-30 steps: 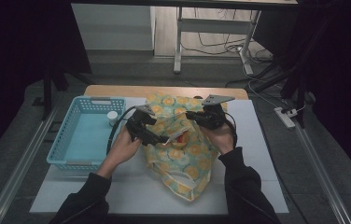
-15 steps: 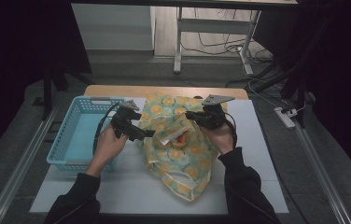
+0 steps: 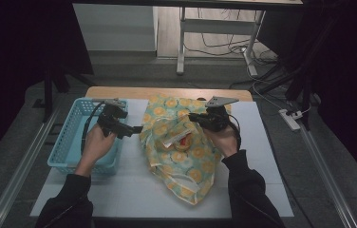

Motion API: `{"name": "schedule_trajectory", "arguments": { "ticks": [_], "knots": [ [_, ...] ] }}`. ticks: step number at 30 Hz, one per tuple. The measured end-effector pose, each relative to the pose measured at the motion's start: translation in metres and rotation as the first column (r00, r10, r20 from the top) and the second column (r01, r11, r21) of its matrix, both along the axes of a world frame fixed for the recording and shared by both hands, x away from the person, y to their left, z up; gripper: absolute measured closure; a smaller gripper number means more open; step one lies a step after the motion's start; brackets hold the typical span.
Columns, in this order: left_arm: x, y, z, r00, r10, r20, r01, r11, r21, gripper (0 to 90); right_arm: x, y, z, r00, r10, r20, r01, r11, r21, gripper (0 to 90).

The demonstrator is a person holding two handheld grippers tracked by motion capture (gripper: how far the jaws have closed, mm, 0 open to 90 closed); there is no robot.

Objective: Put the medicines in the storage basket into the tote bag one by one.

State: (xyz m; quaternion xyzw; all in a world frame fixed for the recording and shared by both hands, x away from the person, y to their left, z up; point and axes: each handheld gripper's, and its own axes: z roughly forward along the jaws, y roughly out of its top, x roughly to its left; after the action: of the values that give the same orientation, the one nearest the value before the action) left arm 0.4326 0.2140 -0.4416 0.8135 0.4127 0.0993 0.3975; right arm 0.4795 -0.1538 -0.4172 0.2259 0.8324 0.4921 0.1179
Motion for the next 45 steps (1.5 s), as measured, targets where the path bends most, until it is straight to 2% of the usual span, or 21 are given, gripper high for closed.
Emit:
{"name": "schedule_trajectory", "arguments": {
  "ticks": [4,10,14,21,25,30,33,39,45],
  "knots": [
    [0.001,0.01,0.0,0.9991,0.037,0.018,-0.038,0.9989,0.027,0.0,0.0,0.0,0.0,1.0,0.0,0.0,0.0,1.0,0.0,90.0],
    [0.004,0.027,0.0,0.9955,0.094,-0.007,-0.094,0.9948,0.039,0.0,0.0,0.0,0.0,1.0,0.0,0.001,0.0,1.0,0.0,89.9],
    [0.006,0.036,-0.001,0.9924,0.122,-0.01,-0.122,0.9911,0.055,0.0,0.0,0.0,0.0,1.0,0.0,0.0,0.0,1.0,0.001,89.9],
    [0.011,0.053,-0.005,0.9776,0.21,-0.008,-0.209,0.9734,0.094,0.0,0.001,0.0,-0.001,1.0,0.001,-0.001,-0.001,1.0,0.0,90.0],
    [0.017,0.061,-0.013,0.9679,0.249,-0.031,-0.244,0.9625,0.118,0.0,0.001,0.0,-0.001,1.0,0.001,-0.002,-0.001,1.0,-0.001,89.9],
    [0.026,0.065,-0.023,0.9621,0.268,-0.048,-0.26,0.9564,0.133,0.9,0.001,-0.001,-0.001,1.0,-0.001,-0.002,0.001,1.0,-0.001,89.9],
    [0.031,0.066,-0.028,0.9618,0.267,-0.059,-0.257,0.9557,0.144,0.8,0.001,-0.001,0.0,1.0,-0.001,-0.002,0.001,1.0,-0.001,90.0],
    [0.041,0.066,-0.036,0.9654,0.252,-0.069,-0.238,0.9583,0.157,0.0,0.001,-0.002,0.0,1.0,0.0,0.001,0.0,1.0,0.003,89.9],
    [0.049,0.065,-0.042,0.9632,0.255,-0.085,-0.237,0.9544,0.182,0.0,0.001,-0.003,0.001,1.0,0.0,0.002,0.0,1.0,0.004,89.9]
  ]
}}
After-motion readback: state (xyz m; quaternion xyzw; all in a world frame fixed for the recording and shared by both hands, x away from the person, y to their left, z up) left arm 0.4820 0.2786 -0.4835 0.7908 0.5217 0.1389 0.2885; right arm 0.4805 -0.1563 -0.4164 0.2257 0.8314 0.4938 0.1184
